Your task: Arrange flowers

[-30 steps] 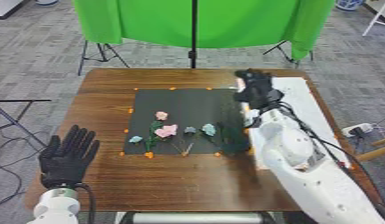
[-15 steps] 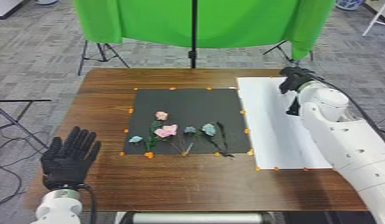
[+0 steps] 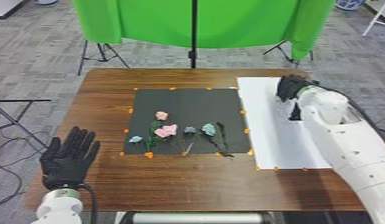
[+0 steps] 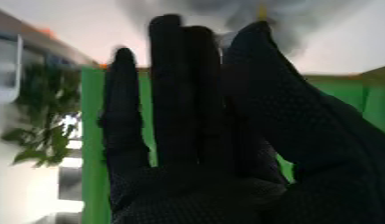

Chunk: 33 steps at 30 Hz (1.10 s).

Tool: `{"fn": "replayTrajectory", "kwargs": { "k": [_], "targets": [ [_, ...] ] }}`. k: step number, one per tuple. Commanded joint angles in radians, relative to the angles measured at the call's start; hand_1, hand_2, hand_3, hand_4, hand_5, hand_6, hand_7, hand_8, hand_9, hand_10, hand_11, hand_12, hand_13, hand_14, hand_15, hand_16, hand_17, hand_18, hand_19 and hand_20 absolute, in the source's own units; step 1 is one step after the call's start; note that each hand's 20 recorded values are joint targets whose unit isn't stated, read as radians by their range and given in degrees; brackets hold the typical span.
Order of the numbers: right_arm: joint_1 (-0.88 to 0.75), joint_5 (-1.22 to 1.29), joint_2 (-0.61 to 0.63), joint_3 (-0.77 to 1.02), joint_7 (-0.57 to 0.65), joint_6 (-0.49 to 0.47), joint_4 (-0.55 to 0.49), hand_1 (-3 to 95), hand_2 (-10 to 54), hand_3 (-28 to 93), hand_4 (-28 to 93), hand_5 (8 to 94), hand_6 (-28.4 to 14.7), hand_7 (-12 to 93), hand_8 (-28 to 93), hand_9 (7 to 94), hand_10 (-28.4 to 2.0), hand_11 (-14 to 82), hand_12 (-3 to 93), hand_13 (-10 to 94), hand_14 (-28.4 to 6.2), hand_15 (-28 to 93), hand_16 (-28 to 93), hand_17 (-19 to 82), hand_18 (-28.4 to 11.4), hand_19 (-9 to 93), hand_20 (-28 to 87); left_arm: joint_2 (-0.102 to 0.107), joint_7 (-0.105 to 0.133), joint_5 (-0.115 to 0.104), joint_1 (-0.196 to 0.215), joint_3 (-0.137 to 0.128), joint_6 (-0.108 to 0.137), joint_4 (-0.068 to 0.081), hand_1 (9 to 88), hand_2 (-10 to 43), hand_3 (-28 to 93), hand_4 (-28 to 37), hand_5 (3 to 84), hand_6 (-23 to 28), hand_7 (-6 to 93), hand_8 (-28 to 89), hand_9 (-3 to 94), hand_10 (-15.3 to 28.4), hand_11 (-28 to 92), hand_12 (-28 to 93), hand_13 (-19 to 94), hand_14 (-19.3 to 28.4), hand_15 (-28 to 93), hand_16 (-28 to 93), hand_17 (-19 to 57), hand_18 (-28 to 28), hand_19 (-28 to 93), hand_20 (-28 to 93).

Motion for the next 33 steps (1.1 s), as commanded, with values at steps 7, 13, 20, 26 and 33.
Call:
{"fn": "replayTrajectory", "kwargs": {
  "k": [7,13,20,26,33],
  "targets": [
    [-0.132,0.047,0.057,-0.043,-0.007,0.284,-0.077,62.7,-9.5,62,-28,81.9,2.4,32,-4,89.2,-8.1,11.0,41.1,74,-3.4,28,41,29,-18.2,72,32,0.002,-0.002,-0.007,0.0,0.006,0.012,-0.003,27.5,12.2,81,-28.3,51.0,12.2,12.0,-10,41.6,16.7,25,9,31,17.0,38,-8,-6.1,14.5,37,12],
    [-0.212,0.068,0.133,-0.064,0.013,0.382,-0.284,60.7,-9.5,66,-28,81.9,1.4,33,-3,89.3,-8.3,11.3,41.8,74,-3.4,28,41,30,-18.4,72,31,0.005,-0.001,-0.01,0.01,-0.003,0.013,-0.005,27.4,12.2,81,-28.3,50.9,12.1,11.8,-10,41.7,16.9,25,9,31,17.1,38,-8,-6.1,14.5,37,12],
    [-0.341,0.004,0.189,-0.096,-0.077,0.359,-0.496,59.8,-9.5,69,-28,80.8,1.1,34,-2,88.5,-8.7,11.7,42.3,74,-3.7,28,41,30,-19.0,72,31,0.008,-0.009,0.011,0.011,-0.003,0.018,-0.004,27.4,12.2,81,-28.3,50.9,12.1,11.8,-10,41.8,16.9,24,9,31,17.0,38,-8,-6.1,14.5,37,12],
    [-0.374,-0.061,0.18,-0.154,-0.114,0.383,-0.541,59.5,-9.5,69,-28,79.7,1.0,36,-3,87.9,-8.8,11.8,41.9,73,-3.8,28,41,30,-19.2,72,31,0.006,-0.013,0.007,0.009,-0.01,0.02,-0.005,27.4,12.2,81,-28.3,50.8,12.1,11.8,-10,41.8,16.7,24,9,31,17.0,38,-8,-6.1,14.5,37,12],
    [-0.348,-0.09,0.163,-0.195,-0.123,0.367,-0.511,59.6,-9.5,69,-28,79.2,1.0,37,-3,88.0,-8.6,12.3,41.9,74,-4.0,29,41,30,-19.8,73,31,-0.003,-0.029,0.012,0.001,-0.002,0.012,0.002,27.4,12.4,81,-28.3,50.9,12.1,11.8,-10,41.8,16.8,24,9,31,17.0,38,-8,-6.1,14.5,37,12]
  ]
}}
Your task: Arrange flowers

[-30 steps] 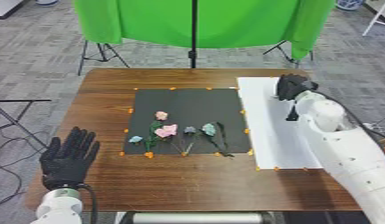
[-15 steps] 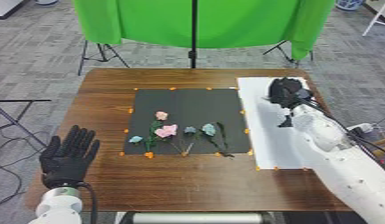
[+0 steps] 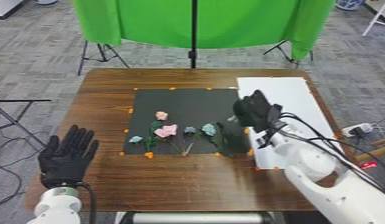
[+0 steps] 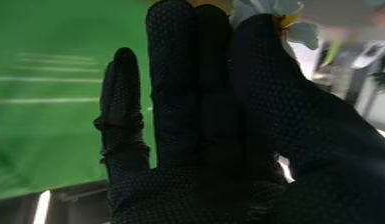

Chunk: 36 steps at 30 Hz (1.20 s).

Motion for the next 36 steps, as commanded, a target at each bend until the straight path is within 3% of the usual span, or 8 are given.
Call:
{"fn": "replayTrajectory", "kwargs": {
  "k": [1,8,11,19,27,30,36],
  "targets": [
    [0.006,0.004,-0.027,-0.024,0.002,-0.015,0.031,59.6,-9.5,69,-28,79.1,1.0,37,-3,88.0,-8.6,12.3,41.9,73,-4.0,29,40,30,-19.8,73,31,-0.01,-0.029,0.014,0.009,0.008,-0.014,0.01,27.3,12.3,81,-28.3,50.9,12.1,11.9,-10,41.8,16.8,24,9,31,17.0,38,-8,-6.1,14.5,37,11],
    [-0.054,0.005,-0.007,0.019,-0.003,-0.056,-0.017,58.3,-9.5,71,-28,74.3,1.5,36,-6,84.1,-8.5,11.1,39.6,71,-3.8,29,39,29,-19.7,73,30,-0.009,-0.017,0.004,0.021,-0.004,-0.002,0.002,27.4,12.3,81,-28.3,50.5,12.0,11.7,-10,41.5,16.7,24,9,31,17.0,37,-8,-6.1,14.5,36,11],
    [-0.085,0.025,-0.004,0.039,-0.002,-0.053,-0.042,56.9,-9.5,72,-28,68.3,2.2,24,-11,80.0,-8.9,8.9,35.6,69,-4.1,31,38,28,-20.0,73,29,-0.009,-0.018,0.002,0.023,-0.005,-0.001,0.001,27.4,12.3,81,-28.3,50.5,11.9,11.7,-10,41.6,16.8,24,10,31,16.9,37,-8,-6.1,14.5,36,11],
    [-0.135,0.03,-0.002,0.058,-0.026,-0.088,-0.08,54.1,-9.5,73,-28,64.0,1.8,19,-15,75.9,-10.0,14.4,29.6,68,-4.7,33,37,28,-20.2,74,29,-0.014,-0.027,0.001,0.017,0.001,-0.005,0.005,27.6,12.4,81,-28.3,50.5,11.9,11.7,-10,41.6,16.6,24,10,31,16.9,38,-8,-6.1,14.5,37,12],
    [-0.17,0.091,0.001,0.126,0.035,-0.122,-0.137,48.0,-9.5,79,-28,58.9,0.1,15,-13,70.1,-11.7,21.7,18.6,66,-6.2,37,31,27,-20.5,73,29,-0.016,-0.023,0.002,0.012,-0.001,-0.005,0.007,27.6,12.4,81,-28.3,50.5,11.9,11.6,-10,41.6,16.7,24,10,31,16.9,37,-8,-6.1,14.5,36,12],
    [-0.213,0.141,0.014,0.187,0.049,-0.194,-0.188,47.1,-9.5,80,-28,57.1,-1.0,14,-13,68.7,-11.7,21.5,18.1,65,-7.0,39,30,26,-20.6,73,29,-0.017,-0.02,0.005,0.012,0.0,-0.021,0.009,27.5,12.2,81,-28.3,50.4,11.9,11.6,-10,41.5,16.6,24,10,31,16.9,37,-8,-6.1,14.5,36,11],
    [-0.242,0.404,-0.012,0.285,0.061,-0.169,-0.22,39.0,-9.5,82,-28,49.9,-2.9,13,-12,61.4,-14.1,19.7,17.0,61,-9.4,44,20,25,-20.6,71,27,-0.016,-0.025,0.018,0.008,-0.008,-0.053,0.017,27.1,11.4,81,-28.3,50.0,11.7,11.4,-10,41.1,16.5,23,10,31,16.9,37,-8,-6.1,14.5,36,11]
  ]
}}
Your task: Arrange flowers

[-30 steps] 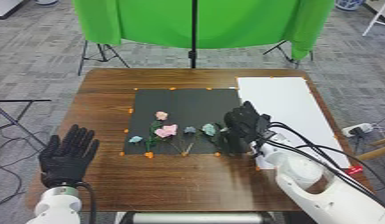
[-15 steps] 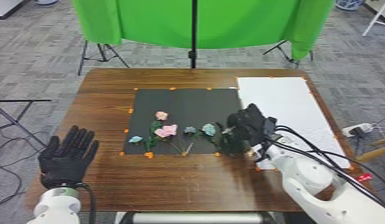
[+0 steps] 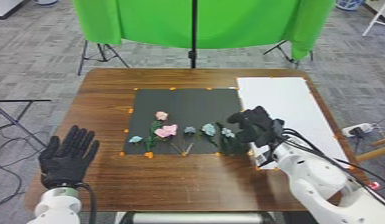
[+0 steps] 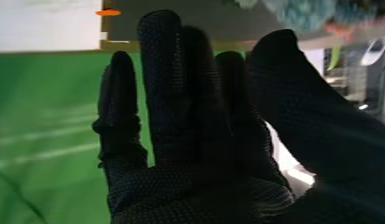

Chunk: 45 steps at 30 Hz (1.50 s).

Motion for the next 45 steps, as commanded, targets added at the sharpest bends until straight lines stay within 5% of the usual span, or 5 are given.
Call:
{"fn": "replayTrajectory", "kwargs": {
  "k": [1,5,8,17,45],
  "targets": [
    [-0.029,0.317,-0.017,0.117,0.023,0.011,-0.029,36.8,-9.5,82,-28,49.1,-3.2,13,-12,60.1,-14.7,18.8,16.7,60,-10.0,43,19,25,-20.5,69,26,-0.007,-0.01,0.02,0.005,-0.006,-0.052,0.017,27.1,11.4,81,-28.3,50.0,11.7,11.3,-10,41.1,16.5,23,10,31,16.9,37,-8,-6.0,14.5,36,11],
    [-0.038,0.698,-0.084,0.241,0.007,-0.079,-0.011,28.8,-4.4,83,-28,44.9,-5.1,11,-11,50.2,-16.6,11.8,14.3,50,-13.3,26,15,24,-19.7,48,17,-0.002,-0.039,0.062,-0.001,-0.019,-0.119,0.034,26.8,11.0,81,-28.3,48.9,11.1,8.3,-10,41.5,15.7,19,8,31,15.2,29,-8,-5.6,14.4,35,11],
    [-0.074,0.908,-0.127,0.286,-0.067,0.027,0.005,27.4,-0.7,84,-28,43.0,-5.8,11,-11,44.1,-16.7,8.1,12.5,41,-13.1,13,15,21,-16.9,35,15,0.017,-0.062,0.074,-0.02,-0.023,-0.141,0.051,26.5,10.8,81,-28.3,48.3,10.8,7.3,-9,41.3,15.5,18,7,31,14.7,26,-7,-5.5,14.3,34,11],
    [-0.141,1.471,-0.267,0.427,-0.064,0.062,-0.001,13.6,6.3,84,-28,39.1,-6.2,6,-11,37.8,-14.2,4.2,8.4,27,-9.8,8,6,18,-11.5,15,15,0.028,-0.134,0.168,-0.071,-0.061,-0.281,0.105,25.6,10.4,79,-28.3,44.4,9.7,4.4,-9,37.9,15.1,14,7,28,14.2,22,-6,-5.8,14.2,33,11],
    [-0.238,1.527,-0.336,0.547,-0.042,0.028,-0.077,9.2,9.5,83,-28,38.4,-5.2,5,-10,34.4,-14.6,2.3,7.6,24,-10.6,7,6,14,-12.5,17,14,0.014,-0.05,0.165,-0.071,-0.076,-0.293,0.101,25.3,9.8,79,-28.3,42.3,9.1,3.8,-8,36.2,14.9,12,8,28,14.5,20,-4,-6.0,14.3,31,11]
  ]
}}
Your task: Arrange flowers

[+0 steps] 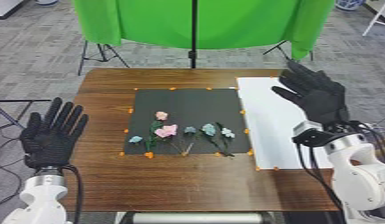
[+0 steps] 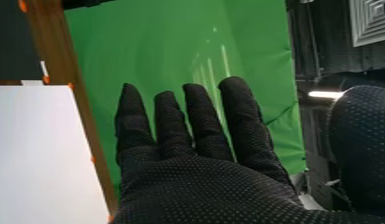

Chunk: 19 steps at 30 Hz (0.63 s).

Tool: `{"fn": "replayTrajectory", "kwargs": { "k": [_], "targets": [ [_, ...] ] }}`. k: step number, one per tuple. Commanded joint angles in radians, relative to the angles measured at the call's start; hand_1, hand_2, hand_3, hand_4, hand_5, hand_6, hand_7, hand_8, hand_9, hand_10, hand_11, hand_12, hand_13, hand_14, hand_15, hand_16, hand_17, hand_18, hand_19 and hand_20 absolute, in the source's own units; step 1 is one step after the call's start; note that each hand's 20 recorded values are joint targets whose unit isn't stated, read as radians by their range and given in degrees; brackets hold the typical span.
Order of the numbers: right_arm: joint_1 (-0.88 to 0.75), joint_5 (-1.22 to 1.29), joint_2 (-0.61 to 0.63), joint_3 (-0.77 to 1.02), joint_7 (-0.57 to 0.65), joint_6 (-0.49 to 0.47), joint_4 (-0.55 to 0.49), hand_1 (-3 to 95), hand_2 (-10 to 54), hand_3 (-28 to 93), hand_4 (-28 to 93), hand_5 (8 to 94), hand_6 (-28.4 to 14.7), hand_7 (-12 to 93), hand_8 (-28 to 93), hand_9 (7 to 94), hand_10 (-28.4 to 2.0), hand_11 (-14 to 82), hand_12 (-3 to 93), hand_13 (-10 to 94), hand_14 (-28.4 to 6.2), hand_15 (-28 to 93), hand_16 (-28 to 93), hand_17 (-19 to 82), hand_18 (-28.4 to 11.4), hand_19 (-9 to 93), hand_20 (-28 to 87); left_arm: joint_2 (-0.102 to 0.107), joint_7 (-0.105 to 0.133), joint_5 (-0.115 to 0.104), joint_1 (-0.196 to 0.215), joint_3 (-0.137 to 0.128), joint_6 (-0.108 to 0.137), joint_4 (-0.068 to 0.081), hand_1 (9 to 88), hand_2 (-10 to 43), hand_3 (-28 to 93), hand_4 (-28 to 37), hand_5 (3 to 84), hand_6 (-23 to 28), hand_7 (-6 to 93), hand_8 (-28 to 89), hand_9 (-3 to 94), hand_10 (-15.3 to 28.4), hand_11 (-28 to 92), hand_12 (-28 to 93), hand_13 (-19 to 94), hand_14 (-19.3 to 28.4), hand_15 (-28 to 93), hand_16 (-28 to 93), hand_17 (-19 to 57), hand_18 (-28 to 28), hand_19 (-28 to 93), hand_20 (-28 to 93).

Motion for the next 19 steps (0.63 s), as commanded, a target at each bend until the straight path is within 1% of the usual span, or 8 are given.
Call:
{"fn": "replayTrajectory", "kwargs": {
  "k": [1,5,7,10,12,16,17,19],
  "targets": [
    [-0.016,0.016,-0.02,-0.001,0.006,0.023,-0.012,9.4,9.5,83,-28,38.9,-5.2,5,-10,34.6,-14.6,2.4,7.6,24,-10.6,7,6,14,-12.5,17,14,-0.007,0.012,-0.002,0.001,0.009,-0.003,0.003,25.3,9.8,79,-28.3,42.3,9.1,3.8,-8,36.2,14.8,12,8,28,14.5,20,-4,-6.0,14.3,31,11],
    [-0.01,0.011,-0.022,-0.011,0.004,0.02,-0.009,9.7,9.3,84,-28,39.5,-5.1,5,-10,35.0,-14.6,2.5,7.7,24,-10.6,7,6,15,-12.3,17,14,-0.008,0.019,-0.004,0.004,0.01,0.001,0.0,25.4,9.9,79,-28.3,42.5,9.1,3.9,-8,36.3,14.8,13,8,28,14.7,20,-4,-6.0,14.3,30,11],
    [-0.012,0.007,-0.024,-0.011,0.003,0.014,-0.007,9.9,9.4,84,-28,39.8,-5.1,5,-10,35.2,-14.6,2.6,7.7,25,-10.5,7,6,15,-12.3,17,14,-0.011,0.011,-0.002,0.004,0.009,-0.001,0.002,25.4,9.9,79,-28.3,42.6,9.1,3.9,-8,36.3,14.8,13,8,28,14.7,20,-4,-5.9,14.3,30,11],
    [-0.012,0.021,-0.03,-0.012,0.004,0.015,-0.006,10.0,9.3,84,-28,40.1,-5.1,6,-10,35.6,-14.5,2.7,7.7,25,-10.4,7,6,15,-12.3,17,14,-0.016,0.014,-0.004,-0.002,0.015,-0.003,0.005,25.4,9.9,79,-28.3,42.5,9.1,3.9,-8,36.4,14.8,13,8,28,14.7,20,-4,-6.0,14.3,30,11],
    [-0.021,0.008,-0.028,-0.004,0.004,0.005,-0.011,10.0,9.3,84,-28,40.4,-5.0,6,-10,35.7,-14.5,2.7,7.7,25,-10.4,7,6,15,-12.3,17,14,-0.018,0.017,-0.004,-0.006,0.025,-0.008,0.007,25.4,9.9,79,-28.3,42.5,9.2,3.8,-8,36.4,14.8,13,8,28,14.7,20,-4,-6.0,14.3,30,11],
    [-0.025,0.013,-0.025,0.007,0.005,-0.007,-0.015,10.2,9.3,84,-28,40.9,-5.0,6,-10,35.9,-14.6,2.7,7.7,25,-10.4,7,6,15,-12.1,17,14,-0.022,0.006,-0.005,-0.003,0.031,-0.009,0.001,25.4,9.9,79,-28.3,42.4,9.0,3.8,-8,36.4,14.8,13,8,28,14.7,20,-4,-6.0,14.3,30,11],
    [-0.022,0.013,-0.027,0.005,0.003,-0.014,-0.011,10.2,9.3,84,-28,41.0,-5.0,6,-10,36.0,-14.6,2.8,7.7,25,-10.4,7,6,15,-12.1,17,14,-0.02,0.013,-0.004,0.002,0.029,-0.006,-0.003,25.4,9.9,79,-28.3,42.4,9.0,3.9,-8,36.4,14.8,13,8,28,14.6,20,-4,-5.9,14.3,30,11],
    [-0.032,0.014,-0.034,0.01,0.006,-0.017,-0.015,10.3,9.4,84,-28,41.2,-5.0,6,-10,36.2,-14.6,2.8,7.7,25,-10.4,7,6,15,-12.1,17,14,-0.031,0.012,0.009,0.003,0.028,-0.006,-0.004,25.3,10.0,79,-28.3,42.5,9.1,3.9,-8,36.5,14.8,13,8,28,14.7,20,-4,-5.9,14.3,30,11]
  ]
}}
